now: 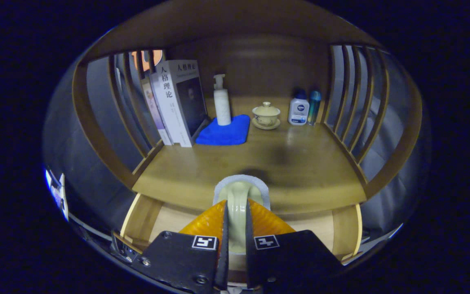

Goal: Pull open the drawer, take out the items inside it, and place them on the countertop above the cabinet.

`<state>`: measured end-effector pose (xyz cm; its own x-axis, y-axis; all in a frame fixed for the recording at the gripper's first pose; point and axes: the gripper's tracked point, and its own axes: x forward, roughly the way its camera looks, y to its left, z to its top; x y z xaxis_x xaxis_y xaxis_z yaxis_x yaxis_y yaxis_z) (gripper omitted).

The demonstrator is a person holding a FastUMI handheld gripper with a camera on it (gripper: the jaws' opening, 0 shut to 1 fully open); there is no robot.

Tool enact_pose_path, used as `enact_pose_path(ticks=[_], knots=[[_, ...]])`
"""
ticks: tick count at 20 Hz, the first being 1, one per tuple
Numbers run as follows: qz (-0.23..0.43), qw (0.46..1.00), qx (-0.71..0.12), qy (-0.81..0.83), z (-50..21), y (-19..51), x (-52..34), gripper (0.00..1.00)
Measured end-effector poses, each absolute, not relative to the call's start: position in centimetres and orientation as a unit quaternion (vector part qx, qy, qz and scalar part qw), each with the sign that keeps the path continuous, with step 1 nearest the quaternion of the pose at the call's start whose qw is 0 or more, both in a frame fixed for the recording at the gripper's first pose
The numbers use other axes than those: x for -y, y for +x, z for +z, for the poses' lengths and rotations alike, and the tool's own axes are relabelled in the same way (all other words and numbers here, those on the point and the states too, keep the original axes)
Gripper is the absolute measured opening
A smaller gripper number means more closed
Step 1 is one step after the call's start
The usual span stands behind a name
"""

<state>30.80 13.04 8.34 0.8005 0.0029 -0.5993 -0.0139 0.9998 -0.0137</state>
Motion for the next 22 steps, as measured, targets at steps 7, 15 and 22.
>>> enact_pose_path(ticks=[7, 15, 22], knots=[[0.000, 0.945, -0.326, -0.004, 9.5, 35.2, -13.6, 0.20], [-0.020, 0.938, -0.344, 0.041, 7.9, 38.5, -12.7, 0.20], [-0.019, 0.938, -0.342, 0.059, 7.0, 40.3, -12.8, 0.21]])
